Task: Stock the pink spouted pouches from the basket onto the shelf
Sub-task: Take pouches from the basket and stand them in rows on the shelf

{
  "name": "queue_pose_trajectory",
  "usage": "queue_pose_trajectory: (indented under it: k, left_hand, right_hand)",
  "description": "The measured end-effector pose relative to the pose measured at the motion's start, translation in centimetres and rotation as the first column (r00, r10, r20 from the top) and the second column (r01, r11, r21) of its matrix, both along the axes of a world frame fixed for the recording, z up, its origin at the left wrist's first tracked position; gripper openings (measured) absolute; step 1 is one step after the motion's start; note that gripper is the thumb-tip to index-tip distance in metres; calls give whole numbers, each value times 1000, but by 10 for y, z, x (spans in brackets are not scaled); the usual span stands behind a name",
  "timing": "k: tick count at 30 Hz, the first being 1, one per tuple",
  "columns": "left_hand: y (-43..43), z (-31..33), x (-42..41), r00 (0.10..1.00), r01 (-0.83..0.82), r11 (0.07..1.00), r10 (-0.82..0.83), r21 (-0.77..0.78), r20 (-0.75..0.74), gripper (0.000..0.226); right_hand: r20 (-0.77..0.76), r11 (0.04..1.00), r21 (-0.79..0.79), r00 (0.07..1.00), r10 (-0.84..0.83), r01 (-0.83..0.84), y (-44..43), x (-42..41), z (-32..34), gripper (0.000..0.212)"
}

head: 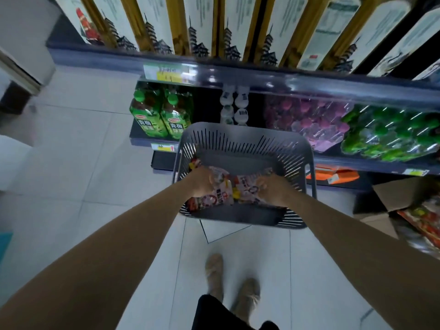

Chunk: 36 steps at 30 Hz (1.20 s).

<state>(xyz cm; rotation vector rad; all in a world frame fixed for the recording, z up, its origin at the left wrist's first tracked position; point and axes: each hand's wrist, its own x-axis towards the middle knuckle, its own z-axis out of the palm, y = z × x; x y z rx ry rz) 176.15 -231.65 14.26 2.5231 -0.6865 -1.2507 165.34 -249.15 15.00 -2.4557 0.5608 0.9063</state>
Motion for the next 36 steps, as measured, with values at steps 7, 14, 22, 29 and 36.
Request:
queue_pose_trajectory:
  k: [7,14,22,29,36]
  left_hand:
    - [0,-67,7,1000,-27,998,27,60,6,44]
    - [-3,-111,7,999,-42,991,38,126,35,55]
    - [-15,-136,6,983,7,985,-38,172,178,41]
    - [-22,-128,5,983,54,975,-90,217,160,29]
    - [-26,-63,6,937,-346,937,347,-41,28,18]
  right_hand:
    - [-87,996,16,993,85,-84,-10,-2,-80,44]
    - [-186,983,-66,970,157,-171,-19,0,-117,48]
    - [-189,990,-50,975,119,-131,-27,5,-141,47]
    - [-5,989,12,989,-150,150,-34,6,-127,32]
    - [105,750,368,777,-621,549,-44,6,-53,28]
